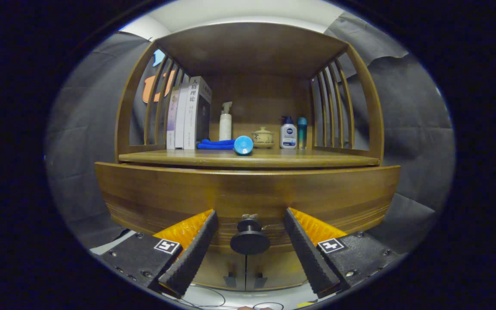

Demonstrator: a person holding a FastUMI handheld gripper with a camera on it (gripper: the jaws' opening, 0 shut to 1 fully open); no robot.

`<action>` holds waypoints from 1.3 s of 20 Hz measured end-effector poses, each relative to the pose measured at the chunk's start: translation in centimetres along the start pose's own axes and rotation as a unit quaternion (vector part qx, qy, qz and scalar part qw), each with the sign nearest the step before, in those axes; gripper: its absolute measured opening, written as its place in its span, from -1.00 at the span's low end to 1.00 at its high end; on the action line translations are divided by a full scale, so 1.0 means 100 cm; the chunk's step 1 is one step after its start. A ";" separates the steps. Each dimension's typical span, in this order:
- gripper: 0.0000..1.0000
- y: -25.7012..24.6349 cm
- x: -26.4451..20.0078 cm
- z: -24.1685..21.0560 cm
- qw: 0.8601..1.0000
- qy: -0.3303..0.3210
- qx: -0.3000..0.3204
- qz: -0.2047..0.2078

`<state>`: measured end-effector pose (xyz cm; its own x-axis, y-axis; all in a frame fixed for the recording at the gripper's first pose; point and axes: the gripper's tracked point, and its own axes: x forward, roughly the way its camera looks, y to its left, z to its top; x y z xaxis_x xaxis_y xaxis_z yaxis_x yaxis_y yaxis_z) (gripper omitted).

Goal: Pull open the drawer, take out the items inside it, and place them on the countertop above the cabinet.

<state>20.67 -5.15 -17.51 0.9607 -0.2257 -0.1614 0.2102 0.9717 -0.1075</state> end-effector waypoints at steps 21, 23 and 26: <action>1.00 0.004 -0.081 0.028 0.999 0.000 -0.006 0.039; 1.00 0.009 -0.111 0.038 0.998 -0.004 0.004 0.060; 1.00 0.012 -0.152 0.061 0.997 -0.010 0.017 0.078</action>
<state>7.46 -0.13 -9.24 0.9855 -0.0708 -0.1542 0.0641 0.9968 -0.0483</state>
